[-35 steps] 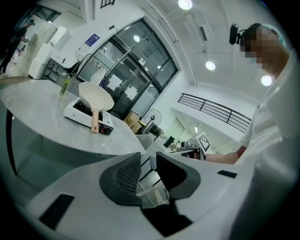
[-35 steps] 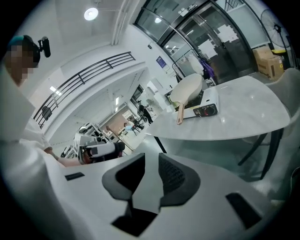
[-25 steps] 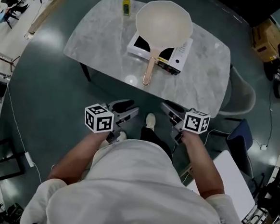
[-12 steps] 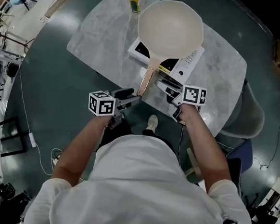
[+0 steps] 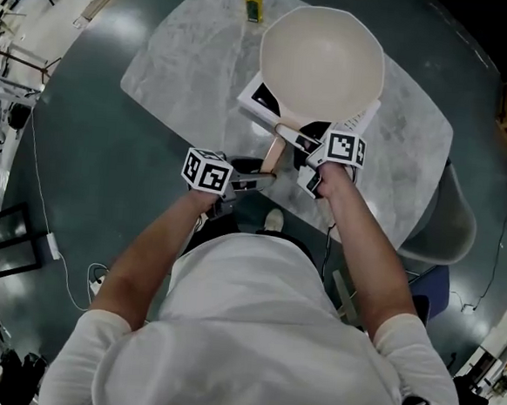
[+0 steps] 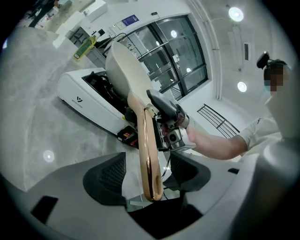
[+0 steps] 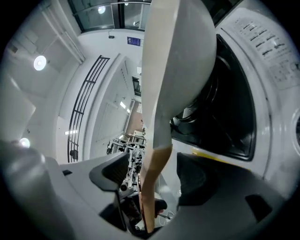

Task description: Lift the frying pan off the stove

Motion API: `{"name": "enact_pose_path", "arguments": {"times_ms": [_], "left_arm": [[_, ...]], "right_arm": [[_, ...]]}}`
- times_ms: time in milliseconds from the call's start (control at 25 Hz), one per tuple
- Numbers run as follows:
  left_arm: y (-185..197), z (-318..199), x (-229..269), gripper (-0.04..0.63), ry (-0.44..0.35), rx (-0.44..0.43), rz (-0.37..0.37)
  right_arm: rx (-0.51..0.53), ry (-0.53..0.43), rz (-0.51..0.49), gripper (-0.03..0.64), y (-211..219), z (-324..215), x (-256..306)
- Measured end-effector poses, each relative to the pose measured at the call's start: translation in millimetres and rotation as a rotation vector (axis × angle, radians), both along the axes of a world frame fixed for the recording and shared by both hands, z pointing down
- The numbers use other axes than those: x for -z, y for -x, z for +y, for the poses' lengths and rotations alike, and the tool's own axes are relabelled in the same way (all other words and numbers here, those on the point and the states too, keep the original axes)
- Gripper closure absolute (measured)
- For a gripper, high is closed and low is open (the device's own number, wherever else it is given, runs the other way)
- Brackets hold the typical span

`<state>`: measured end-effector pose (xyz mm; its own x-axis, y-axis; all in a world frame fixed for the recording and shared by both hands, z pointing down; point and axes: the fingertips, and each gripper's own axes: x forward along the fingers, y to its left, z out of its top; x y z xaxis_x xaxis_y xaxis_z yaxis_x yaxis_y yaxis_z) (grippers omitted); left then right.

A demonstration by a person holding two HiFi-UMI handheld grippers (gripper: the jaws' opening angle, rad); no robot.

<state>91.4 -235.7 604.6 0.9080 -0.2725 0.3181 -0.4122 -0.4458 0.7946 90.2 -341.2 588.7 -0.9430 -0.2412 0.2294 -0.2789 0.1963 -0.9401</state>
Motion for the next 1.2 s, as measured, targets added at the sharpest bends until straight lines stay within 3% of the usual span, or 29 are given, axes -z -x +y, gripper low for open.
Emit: {"name": "enact_pose_path", "arguments": {"times_ms": [360, 480, 520, 960, 1200], "left_arm": [[-23, -8, -7, 0.326, 0.107, -0.087, 0.131], [-28, -8, -6, 0.461, 0.104, -0.086, 0.162], [-29, -7, -5, 0.501, 0.099, -0.088, 0.169], [-23, -8, 26, 0.506, 0.083, -0.087, 0.291], [-23, -8, 52, 0.499, 0.086, -0.098, 0.318]], "right_arm": [[-0.031, 0.050, -0.078, 0.386, 19, -32, -3], [-0.040, 0.056, -0.084, 0.455, 21, -33, -5], [-0.043, 0.061, -0.081, 0.448, 20, -32, -6], [-0.104, 0.090, -0.103, 0.451, 22, -34, 7], [-0.155, 0.092, -0.112, 0.449, 21, -35, 24]]}}
